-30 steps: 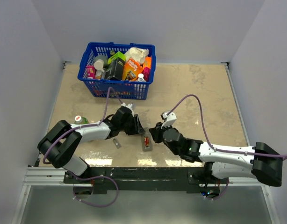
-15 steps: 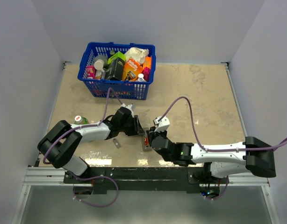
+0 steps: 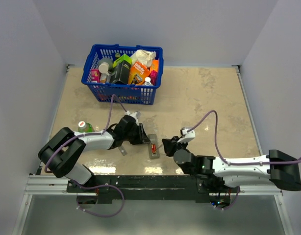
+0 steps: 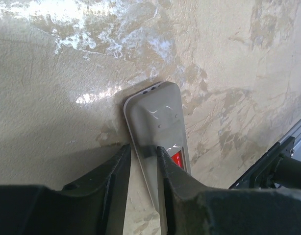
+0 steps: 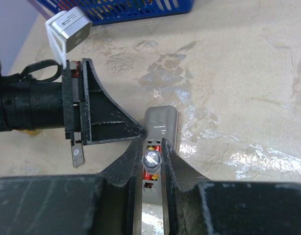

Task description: Unload the batteries from the remote control

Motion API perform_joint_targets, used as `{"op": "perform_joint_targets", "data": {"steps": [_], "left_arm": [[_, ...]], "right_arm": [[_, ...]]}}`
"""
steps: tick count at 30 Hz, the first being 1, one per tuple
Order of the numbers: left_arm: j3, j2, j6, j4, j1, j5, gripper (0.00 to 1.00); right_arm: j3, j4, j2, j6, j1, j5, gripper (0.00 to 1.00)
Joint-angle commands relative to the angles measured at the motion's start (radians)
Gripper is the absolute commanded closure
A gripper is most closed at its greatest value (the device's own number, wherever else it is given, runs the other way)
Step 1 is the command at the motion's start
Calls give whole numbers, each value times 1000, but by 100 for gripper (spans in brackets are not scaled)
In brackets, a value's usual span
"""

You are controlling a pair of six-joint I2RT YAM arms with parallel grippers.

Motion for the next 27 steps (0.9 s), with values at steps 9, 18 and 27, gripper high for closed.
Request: {"op": "perform_joint_targets", "data": {"steps": [9, 18, 27], "left_arm": [[-64, -16, -27, 65, 2, 37, 70], [-101, -57, -53, 91, 0, 52, 70], [-101, -70, -59, 85, -4, 71, 70]], "right_arm": [[-234, -56, -181, 157, -108, -220, 100], [-143, -62, -194, -20, -132, -202, 100], [58, -102, -75, -209, -132, -184, 100]]}}
